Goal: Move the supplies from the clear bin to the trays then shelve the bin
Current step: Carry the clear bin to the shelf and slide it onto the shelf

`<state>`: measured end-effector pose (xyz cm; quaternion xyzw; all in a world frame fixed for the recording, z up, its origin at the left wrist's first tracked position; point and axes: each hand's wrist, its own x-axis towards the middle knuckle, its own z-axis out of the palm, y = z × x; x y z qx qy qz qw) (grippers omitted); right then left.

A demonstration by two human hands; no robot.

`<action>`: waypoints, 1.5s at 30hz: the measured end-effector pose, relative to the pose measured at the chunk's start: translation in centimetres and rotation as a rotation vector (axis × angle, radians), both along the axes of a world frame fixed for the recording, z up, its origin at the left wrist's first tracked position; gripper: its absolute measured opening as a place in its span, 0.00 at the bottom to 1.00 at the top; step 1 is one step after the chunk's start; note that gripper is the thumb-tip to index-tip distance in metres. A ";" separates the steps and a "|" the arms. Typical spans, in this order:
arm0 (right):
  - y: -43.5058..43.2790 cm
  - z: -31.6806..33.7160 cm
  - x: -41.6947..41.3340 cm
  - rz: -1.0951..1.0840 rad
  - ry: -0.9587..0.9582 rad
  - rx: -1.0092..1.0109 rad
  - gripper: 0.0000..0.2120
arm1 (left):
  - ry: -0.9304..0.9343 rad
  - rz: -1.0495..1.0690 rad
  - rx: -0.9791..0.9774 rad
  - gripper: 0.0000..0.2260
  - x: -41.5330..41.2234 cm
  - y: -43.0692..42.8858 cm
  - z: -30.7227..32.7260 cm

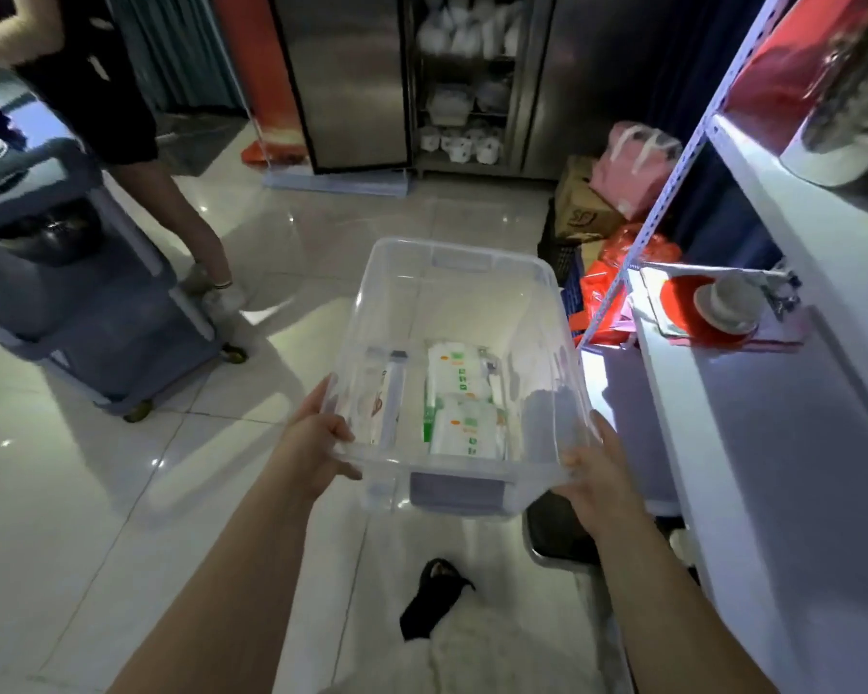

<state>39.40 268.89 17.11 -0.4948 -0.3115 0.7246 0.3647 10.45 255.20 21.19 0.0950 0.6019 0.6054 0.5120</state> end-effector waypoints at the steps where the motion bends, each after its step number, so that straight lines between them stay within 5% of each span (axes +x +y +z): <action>1: 2.4 -0.3 -0.7 0.010 -0.002 -0.052 0.29 | 0.009 -0.029 0.003 0.34 -1.0 2.5 0.1; 5: 9.5 -2.5 -2.9 0.078 -0.084 -0.380 0.31 | 0.030 -0.106 -0.057 0.32 -5.0 11.3 -1.1; 8: 11.5 -3.8 -4.8 0.020 -0.135 -0.393 0.32 | 0.069 -0.145 -0.177 0.35 -7.8 17.2 -2.8; 17: 14.0 -9.9 -10.8 -0.425 0.015 -0.368 0.40 | 0.139 -0.637 -0.359 0.31 -13.6 36.7 -9.4; 22: 14.3 -11.3 -16.1 -0.737 -0.056 -0.363 0.41 | 0.207 -0.970 -0.526 0.38 -14.6 46.0 -11.9; 28: 15.9 -14.0 -19.8 -1.078 -0.059 -0.594 0.38 | 0.291 -1.233 -0.646 0.37 -12.3 55.0 -16.7; 35: 18.4 -16.1 -18.8 -1.277 0.054 -0.674 0.40 | 0.218 -1.190 -0.595 0.27 -9.8 59.4 -21.7; 45: 25.5 -21.4 -13.4 -1.429 0.029 -0.633 0.42 | 0.212 -1.335 -0.553 0.37 -2.9 67.8 -28.6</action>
